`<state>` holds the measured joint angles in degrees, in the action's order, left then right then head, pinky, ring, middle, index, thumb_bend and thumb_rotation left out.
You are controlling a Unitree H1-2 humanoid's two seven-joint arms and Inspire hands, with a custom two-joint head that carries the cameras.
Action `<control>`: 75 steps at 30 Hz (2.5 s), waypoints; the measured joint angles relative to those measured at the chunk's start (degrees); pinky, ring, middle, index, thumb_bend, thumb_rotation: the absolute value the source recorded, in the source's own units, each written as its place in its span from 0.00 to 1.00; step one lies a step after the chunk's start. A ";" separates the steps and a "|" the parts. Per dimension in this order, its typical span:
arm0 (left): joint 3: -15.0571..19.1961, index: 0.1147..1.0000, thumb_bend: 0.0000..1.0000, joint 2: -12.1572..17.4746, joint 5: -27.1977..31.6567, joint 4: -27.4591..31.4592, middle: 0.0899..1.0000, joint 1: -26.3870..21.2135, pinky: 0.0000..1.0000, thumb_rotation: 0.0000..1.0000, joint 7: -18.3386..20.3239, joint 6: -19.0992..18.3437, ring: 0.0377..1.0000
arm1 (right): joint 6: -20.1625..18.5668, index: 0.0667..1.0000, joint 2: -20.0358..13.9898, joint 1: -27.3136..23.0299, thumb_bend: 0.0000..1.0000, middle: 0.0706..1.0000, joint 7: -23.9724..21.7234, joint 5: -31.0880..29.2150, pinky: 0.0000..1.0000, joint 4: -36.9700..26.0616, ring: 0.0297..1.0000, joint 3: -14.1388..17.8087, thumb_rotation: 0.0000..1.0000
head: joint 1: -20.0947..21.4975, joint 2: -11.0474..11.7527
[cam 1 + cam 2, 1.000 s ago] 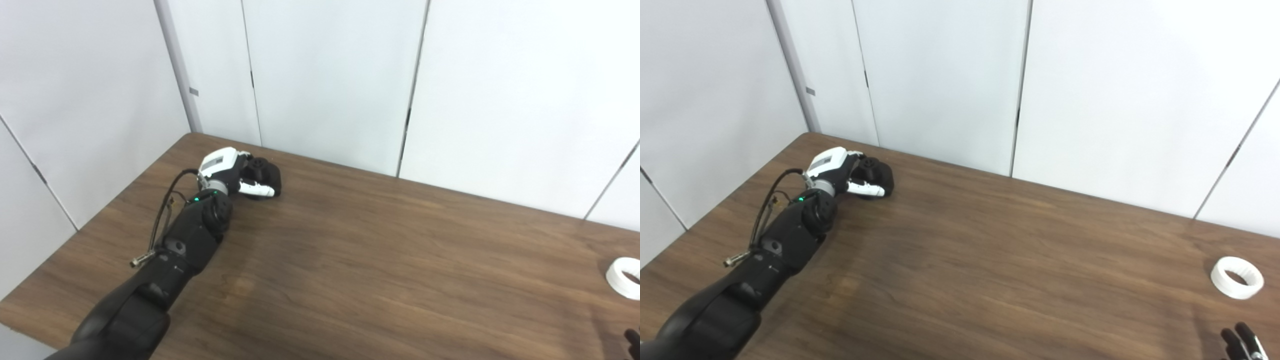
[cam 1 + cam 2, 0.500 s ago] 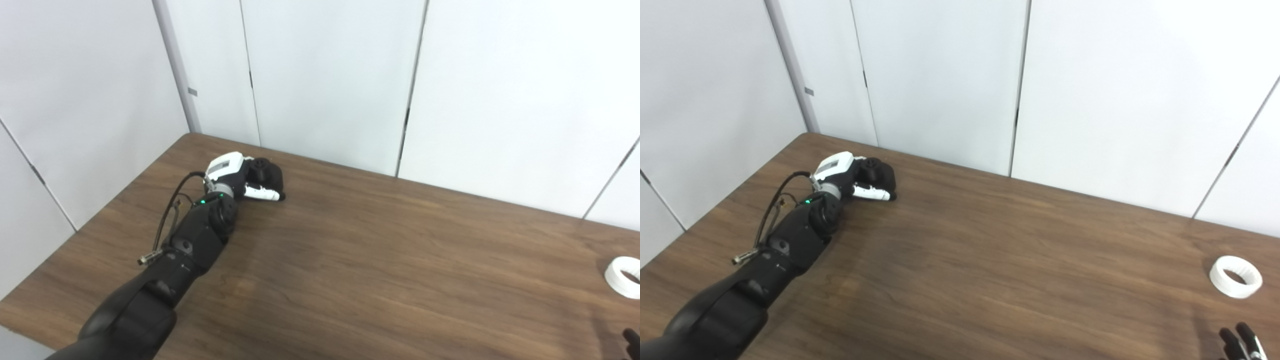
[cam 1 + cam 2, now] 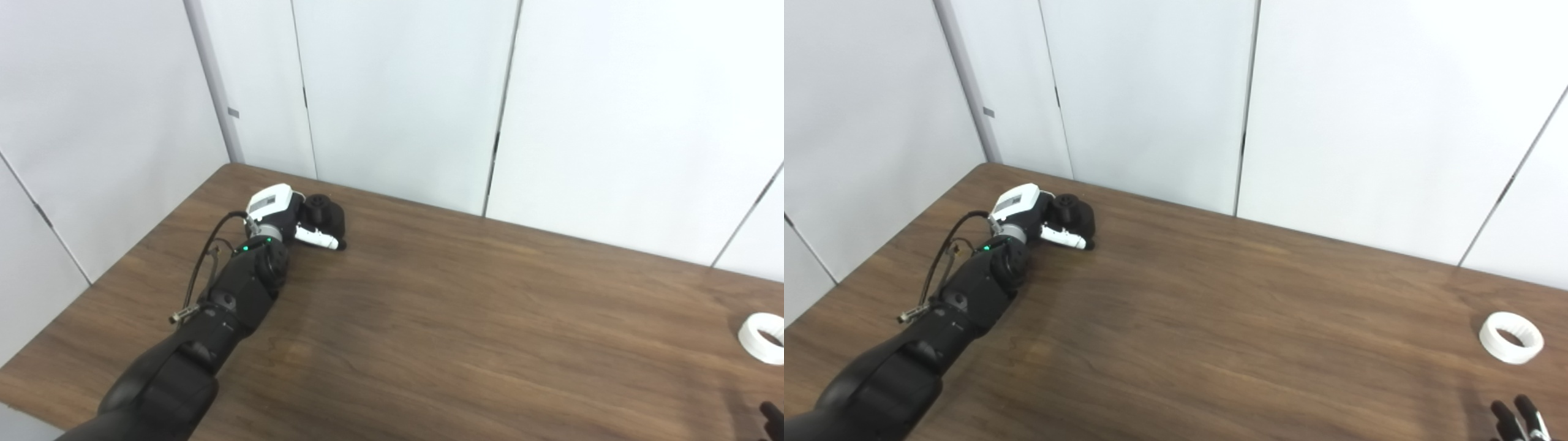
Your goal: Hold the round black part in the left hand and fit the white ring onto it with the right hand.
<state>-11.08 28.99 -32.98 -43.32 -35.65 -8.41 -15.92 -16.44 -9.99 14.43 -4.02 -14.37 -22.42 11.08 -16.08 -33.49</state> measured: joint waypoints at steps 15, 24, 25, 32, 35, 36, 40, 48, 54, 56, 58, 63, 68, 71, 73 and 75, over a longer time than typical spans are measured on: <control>0.07 0.41 0.52 -0.56 0.31 0.40 0.72 -0.15 0.90 0.05 -0.55 -0.49 0.84 | -0.08 1.00 -1.09 0.29 0.86 1.00 -0.50 -0.12 1.00 -0.21 1.00 -0.51 1.00 | 0.44 -0.79; -0.13 0.41 0.52 -0.46 1.03 5.54 0.72 2.05 0.88 0.06 0.93 -1.10 0.82 | -2.27 1.00 -1.01 0.29 0.81 0.99 0.07 -0.10 1.00 -1.50 1.00 -0.63 1.00 | 2.19 -1.84; -0.20 0.41 0.52 -0.43 1.09 6.71 0.72 2.64 0.88 0.06 1.60 -1.13 0.82 | -2.47 1.00 -0.94 0.32 0.80 0.99 0.15 -0.05 1.00 -1.68 1.00 -0.69 1.00 | 2.20 -1.85; -0.65 0.41 0.52 -0.73 0.84 21.72 0.72 8.63 0.96 0.05 4.69 -2.56 0.86 | -5.89 1.00 -0.21 0.50 0.70 1.00 1.35 0.16 1.00 -4.37 1.00 -1.38 1.00 | 4.92 -3.34; -0.68 0.41 0.52 -0.83 0.59 27.42 0.72 10.69 0.97 0.05 5.77 -3.73 0.87 | -7.78 1.00 0.07 0.66 0.63 0.99 1.99 0.38 1.00 -5.82 1.00 -1.76 1.00 | 6.15 -3.78; -0.82 0.41 0.52 -0.88 0.39 29.14 0.72 11.25 0.96 0.05 6.65 -4.06 0.87 | -8.13 1.00 0.26 0.61 0.60 0.99 2.17 0.45 1.00 -6.04 1.00 -1.77 1.00 | 6.15 -4.13; -2.40 0.42 0.52 -0.90 -1.17 35.82 0.73 12.77 0.96 0.06 10.13 -5.57 0.87 | -9.32 1.00 0.87 0.62 0.55 1.00 2.51 1.15 1.00 -6.95 1.00 -2.37 1.00 | 8.96 -5.62; -4.66 0.42 0.52 -1.61 -1.46 48.33 0.74 18.85 0.93 0.05 16.80 -5.68 0.87 | -9.93 1.00 0.91 0.48 0.50 0.97 2.64 2.32 1.00 -7.40 1.00 -3.00 1.00 | 13.00 -8.26; -6.91 0.42 0.52 -2.06 -2.21 55.30 0.75 22.74 0.95 0.06 22.17 -5.51 0.86 | -9.99 1.00 0.91 0.36 0.52 0.96 2.84 2.88 1.00 -7.42 1.00 -3.75 1.00 | 17.74 -11.07; -8.05 0.42 0.52 -2.21 -2.80 56.97 0.74 23.50 0.96 0.05 23.57 -5.02 0.86 | -10.10 1.00 0.90 0.28 0.54 0.95 3.20 3.57 1.00 -7.51 1.00 -4.18 1.00 | 18.45 -11.07; -8.93 0.42 0.52 -2.70 -2.98 59.00 0.74 24.27 0.95 0.05 25.15 -4.64 0.85 | -10.20 1.00 0.89 0.20 0.54 0.95 3.48 4.07 1.00 -7.61 1.00 -4.59 1.00 | 18.89 -11.86; -11.67 0.42 0.52 -5.38 -4.99 63.03 0.73 27.52 0.96 0.05 26.82 -2.45 0.85 | -10.59 1.00 0.87 -0.04 0.57 0.97 4.17 4.52 1.00 -7.79 1.00 -5.30 1.00 | 20.82 -13.35; -13.89 0.42 0.52 -6.56 -7.36 64.27 0.73 30.50 0.97 0.05 27.89 0.96 0.84 | -10.73 1.00 0.86 -0.14 0.59 0.96 5.00 4.20 1.00 -7.86 1.00 -5.74 1.00 | 21.45 -14.06; -14.25 0.42 0.52 -7.17 -9.03 64.40 0.73 31.05 0.96 0.05 27.86 1.86 0.83 | -10.73 1.00 0.84 -0.23 0.60 0.95 5.73 3.72 1.00 -7.90 1.00 -6.55 1.00 | 21.80 -14.59; -14.71 0.42 0.52 -7.65 -10.12 64.42 0.73 31.38 0.97 0.05 27.84 2.89 0.83 | -10.74 1.00 0.85 -0.28 0.60 0.95 6.30 3.47 1.00 -7.98 1.00 -7.17 1.00 | 21.80 -14.77; -15.08 0.42 0.52 -8.33 -10.71 64.51 0.74 31.83 0.97 0.05 27.80 3.41 0.84 | -10.74 1.00 0.84 -0.31 0.60 0.95 6.79 3.30 1.00 -8.13 1.00 -7.46 1.00 | 22.15 -15.12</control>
<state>-26.15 20.66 -43.69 21.19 -3.82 19.38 -12.51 -27.18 -9.15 14.12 2.76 -11.08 -30.55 3.62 6.06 -48.60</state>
